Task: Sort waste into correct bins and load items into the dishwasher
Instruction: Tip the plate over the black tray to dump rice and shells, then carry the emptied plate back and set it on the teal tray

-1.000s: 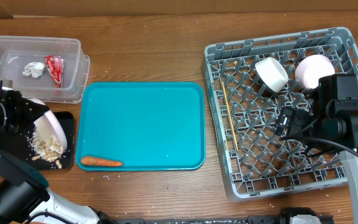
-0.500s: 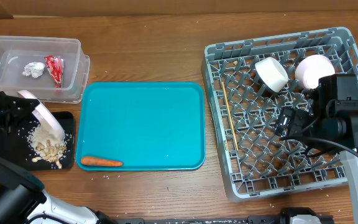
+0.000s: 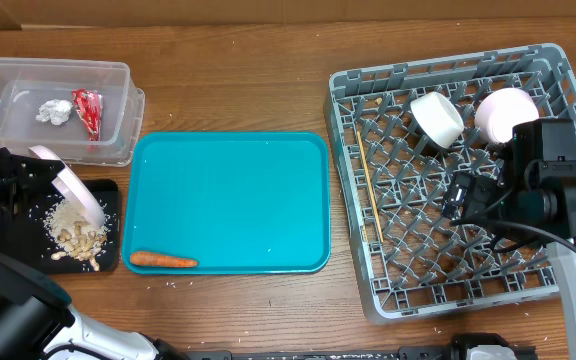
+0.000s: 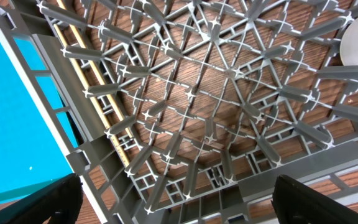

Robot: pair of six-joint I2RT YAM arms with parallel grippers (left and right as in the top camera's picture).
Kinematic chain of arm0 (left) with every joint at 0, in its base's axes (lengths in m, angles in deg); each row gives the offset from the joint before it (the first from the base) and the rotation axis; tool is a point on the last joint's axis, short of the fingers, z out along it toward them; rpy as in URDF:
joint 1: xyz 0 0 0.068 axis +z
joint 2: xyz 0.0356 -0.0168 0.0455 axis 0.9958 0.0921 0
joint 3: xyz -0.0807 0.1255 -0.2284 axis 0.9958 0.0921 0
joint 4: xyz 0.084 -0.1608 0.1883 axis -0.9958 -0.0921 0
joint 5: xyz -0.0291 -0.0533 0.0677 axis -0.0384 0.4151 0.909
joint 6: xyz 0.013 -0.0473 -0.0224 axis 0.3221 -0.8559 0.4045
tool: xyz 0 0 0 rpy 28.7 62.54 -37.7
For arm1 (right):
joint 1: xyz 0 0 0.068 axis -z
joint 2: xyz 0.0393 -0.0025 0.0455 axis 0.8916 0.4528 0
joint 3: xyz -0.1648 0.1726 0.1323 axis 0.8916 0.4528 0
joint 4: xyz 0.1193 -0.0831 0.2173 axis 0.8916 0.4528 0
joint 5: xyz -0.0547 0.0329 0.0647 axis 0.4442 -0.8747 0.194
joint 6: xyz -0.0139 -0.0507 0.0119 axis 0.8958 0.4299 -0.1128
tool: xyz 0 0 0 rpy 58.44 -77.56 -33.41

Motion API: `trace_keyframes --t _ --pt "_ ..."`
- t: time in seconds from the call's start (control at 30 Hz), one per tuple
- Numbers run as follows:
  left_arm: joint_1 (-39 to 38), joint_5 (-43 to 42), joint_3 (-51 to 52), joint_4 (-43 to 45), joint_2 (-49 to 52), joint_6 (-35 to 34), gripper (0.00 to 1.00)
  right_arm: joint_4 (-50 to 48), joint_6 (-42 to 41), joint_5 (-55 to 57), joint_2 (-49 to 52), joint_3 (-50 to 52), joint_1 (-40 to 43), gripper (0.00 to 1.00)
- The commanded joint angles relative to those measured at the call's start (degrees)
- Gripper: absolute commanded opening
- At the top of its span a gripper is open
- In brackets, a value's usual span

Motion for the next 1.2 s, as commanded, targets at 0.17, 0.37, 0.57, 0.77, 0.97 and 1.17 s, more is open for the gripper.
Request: trace_keyframes --t 0.17,0.37,0.57,0.77,0.97,1.17 --pt "0.63 -4.04 -1.44 -2.1 -1.53 4.0 0.04 -0.26 0.37 0.55 -0.2 0.2 0.09 1.0" --pt "0.63 0.37 -1.44 -0.9 -1.31 -0.02 0.04 -0.35 0.37 0.55 -0.2 0.2 0.09 1.0" --pt "0.59 0.63 -1.44 -2.21 -1.49 2.38 0.04 -0.17 0.35 0.55 -0.2 0.2 0.09 1.0" --pt "0.59 -2.12 -1.44 -3.21 -1.49 5.99 0.04 -0.13 0.35 0.55 -0.2 0.2 0.09 1.0" --pt "-0.9 -7.28 -1.27 -8.61 -3.1 9.97 0.04 -0.15 0.35 0.55 -0.2 0.2 0.09 1.0" --pt "-8.7 -5.25 -1.29 -8.55 -8.13 8.07 0.04 -0.17 0.37 0.55 -0.2 0.2 0.09 1.0"
